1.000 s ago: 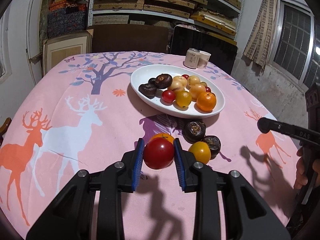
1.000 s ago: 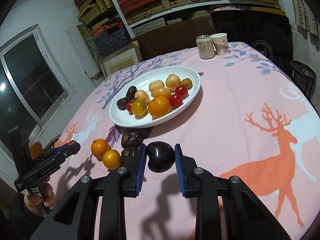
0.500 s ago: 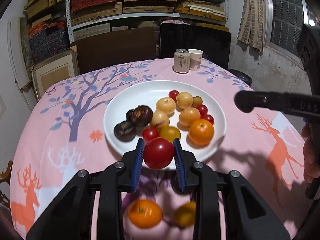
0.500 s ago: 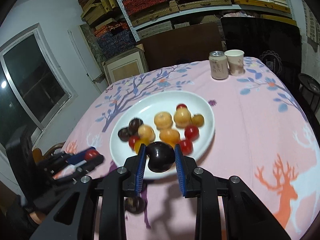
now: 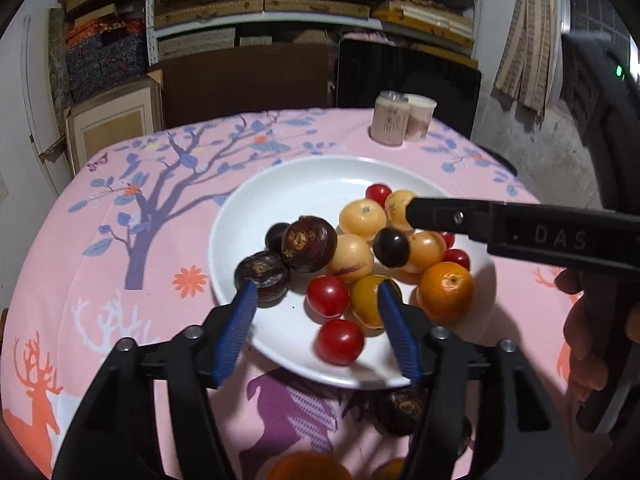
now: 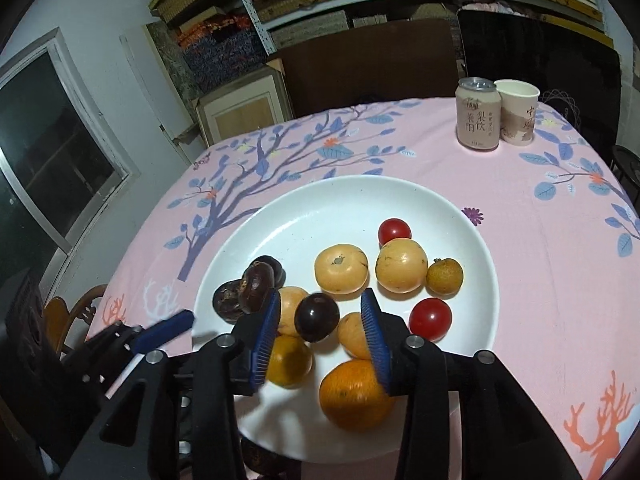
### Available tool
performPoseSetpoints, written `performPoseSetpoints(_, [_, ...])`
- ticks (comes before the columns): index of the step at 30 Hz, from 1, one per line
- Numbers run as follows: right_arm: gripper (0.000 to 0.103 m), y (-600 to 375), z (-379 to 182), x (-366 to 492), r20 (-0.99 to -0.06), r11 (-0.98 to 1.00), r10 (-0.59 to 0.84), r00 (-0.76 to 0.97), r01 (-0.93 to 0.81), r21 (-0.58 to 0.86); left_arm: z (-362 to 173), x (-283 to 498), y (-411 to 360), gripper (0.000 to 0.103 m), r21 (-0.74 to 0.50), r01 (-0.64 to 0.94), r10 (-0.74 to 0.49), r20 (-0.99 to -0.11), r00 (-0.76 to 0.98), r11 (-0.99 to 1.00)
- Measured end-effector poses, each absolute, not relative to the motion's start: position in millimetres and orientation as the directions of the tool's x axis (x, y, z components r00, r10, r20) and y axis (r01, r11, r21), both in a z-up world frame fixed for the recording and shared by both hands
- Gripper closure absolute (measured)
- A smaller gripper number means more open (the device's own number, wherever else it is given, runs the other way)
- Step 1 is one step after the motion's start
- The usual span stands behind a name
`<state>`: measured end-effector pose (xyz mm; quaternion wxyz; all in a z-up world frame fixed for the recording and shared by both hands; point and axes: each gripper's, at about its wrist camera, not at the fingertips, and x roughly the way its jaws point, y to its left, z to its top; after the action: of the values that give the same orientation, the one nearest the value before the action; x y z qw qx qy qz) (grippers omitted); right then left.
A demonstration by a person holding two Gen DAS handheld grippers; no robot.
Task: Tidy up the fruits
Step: 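Release the red tomato in the plate with the left tool while the right tool drops the plum there, then close the left tool on an orange mandarin while the right tool closes on a dark plum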
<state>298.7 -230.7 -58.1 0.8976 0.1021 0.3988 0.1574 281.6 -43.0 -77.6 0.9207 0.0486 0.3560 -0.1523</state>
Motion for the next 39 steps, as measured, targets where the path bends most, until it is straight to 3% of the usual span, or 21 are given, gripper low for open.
performPoseSetpoints(9, [0.043, -262, -60, 200, -0.624, 0.916, 0.374, 0.686, -0.167, 0.365, -82, 202, -13, 0.032, 0.002, 0.361, -0.262, -0.684, 0.681, 0.933])
performPoseSetpoints(16, [0.043, -258, -110, 151, -0.665, 0.923, 0.366, 0.651, -0.165, 0.346, -114, 196, -10, 0.032, 0.035, 0.332, -0.202, -0.731, 0.652, 0.943])
performPoseSetpoints(24, [0.043, -260, -109, 138, -0.634, 0.917, 0.381, 0.673, -0.184, 0.355, -138, 213, -10, 0.032, 0.027, 0.3, -0.163, -0.79, 0.591, 0.954])
performPoseSetpoints(28, [0.05, -251, -116, 138, -0.666, 0.923, 0.38, 0.642, -0.209, 0.325, -139, 213, -10, 0.032, 0.018, 0.297, -0.168, -0.79, 0.589, 0.955])
performPoseSetpoints(29, [0.055, -247, -118, 139, -0.675, 0.922, 0.385, 0.63, -0.22, 0.32, -138, 212, -10, 0.033, 0.018, 0.297, -0.17, -0.787, 0.593, 0.955])
performPoseSetpoints(31, [0.057, -240, -116, 138, -0.68, 0.922, 0.386, 0.624, -0.244, 0.299, -135, 210, -9, 0.052, -0.016, 0.318, -0.212, -0.778, 0.592, 0.948])
performPoseSetpoints(32, [0.057, -235, -116, 137, -0.684, 0.924, 0.383, 0.621, -0.255, 0.285, -134, 208, -9, 0.056, -0.03, 0.332, -0.232, -0.775, 0.587, 0.943])
performPoseSetpoints(39, [0.057, -202, -120, 152, -0.746, 0.935, 0.328, 0.579, -0.311, 0.17, -127, 204, -1, 0.058, -0.05, 0.311, -0.241, -0.751, 0.615, 0.949])
